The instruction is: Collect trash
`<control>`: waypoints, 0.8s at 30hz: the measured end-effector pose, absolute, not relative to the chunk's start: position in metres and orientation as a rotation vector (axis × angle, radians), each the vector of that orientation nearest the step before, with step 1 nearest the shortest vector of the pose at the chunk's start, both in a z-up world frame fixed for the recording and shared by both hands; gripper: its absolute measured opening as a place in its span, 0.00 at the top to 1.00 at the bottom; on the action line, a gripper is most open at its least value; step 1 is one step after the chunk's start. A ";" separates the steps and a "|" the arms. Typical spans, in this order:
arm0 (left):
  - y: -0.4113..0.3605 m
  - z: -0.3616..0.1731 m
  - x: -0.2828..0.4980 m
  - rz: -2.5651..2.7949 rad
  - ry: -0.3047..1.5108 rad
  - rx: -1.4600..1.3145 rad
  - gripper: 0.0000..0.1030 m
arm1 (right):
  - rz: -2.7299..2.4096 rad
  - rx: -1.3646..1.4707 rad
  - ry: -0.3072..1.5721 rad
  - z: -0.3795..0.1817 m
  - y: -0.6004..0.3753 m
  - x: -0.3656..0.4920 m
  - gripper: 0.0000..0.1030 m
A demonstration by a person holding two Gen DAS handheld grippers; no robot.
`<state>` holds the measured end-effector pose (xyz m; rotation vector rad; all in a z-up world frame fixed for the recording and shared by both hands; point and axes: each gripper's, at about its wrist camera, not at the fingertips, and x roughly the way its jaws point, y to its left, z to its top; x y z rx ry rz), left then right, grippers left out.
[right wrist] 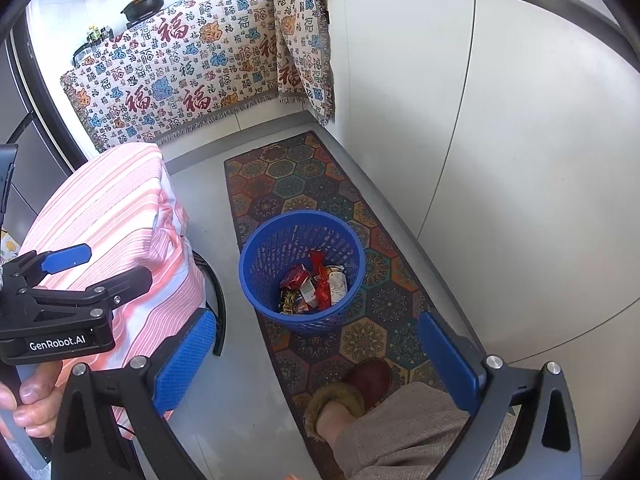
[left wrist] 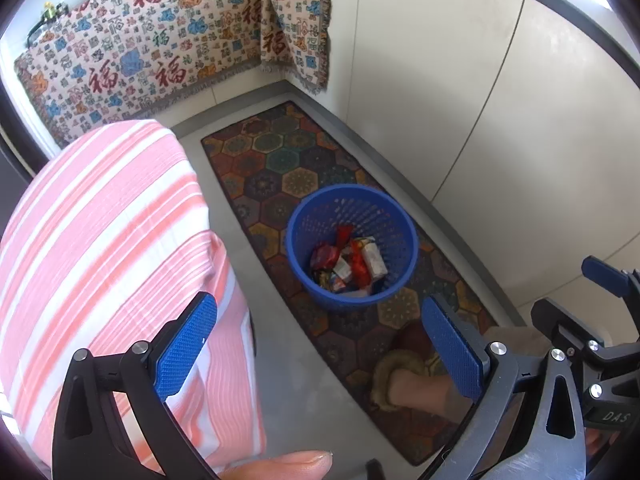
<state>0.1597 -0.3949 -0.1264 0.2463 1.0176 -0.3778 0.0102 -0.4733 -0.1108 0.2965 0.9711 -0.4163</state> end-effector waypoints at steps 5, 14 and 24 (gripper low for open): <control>-0.394 -0.127 0.160 -0.379 1.019 0.247 0.01 | -0.417 0.294 0.970 -0.111 -0.474 0.010 0.00; -0.393 -0.129 0.161 -0.379 1.030 0.246 0.01 | -0.418 0.295 0.971 -0.110 -0.475 0.010 0.00; -0.395 -0.129 0.161 -0.380 1.031 0.249 0.01 | -0.419 0.296 0.973 -0.110 -0.475 0.010 0.00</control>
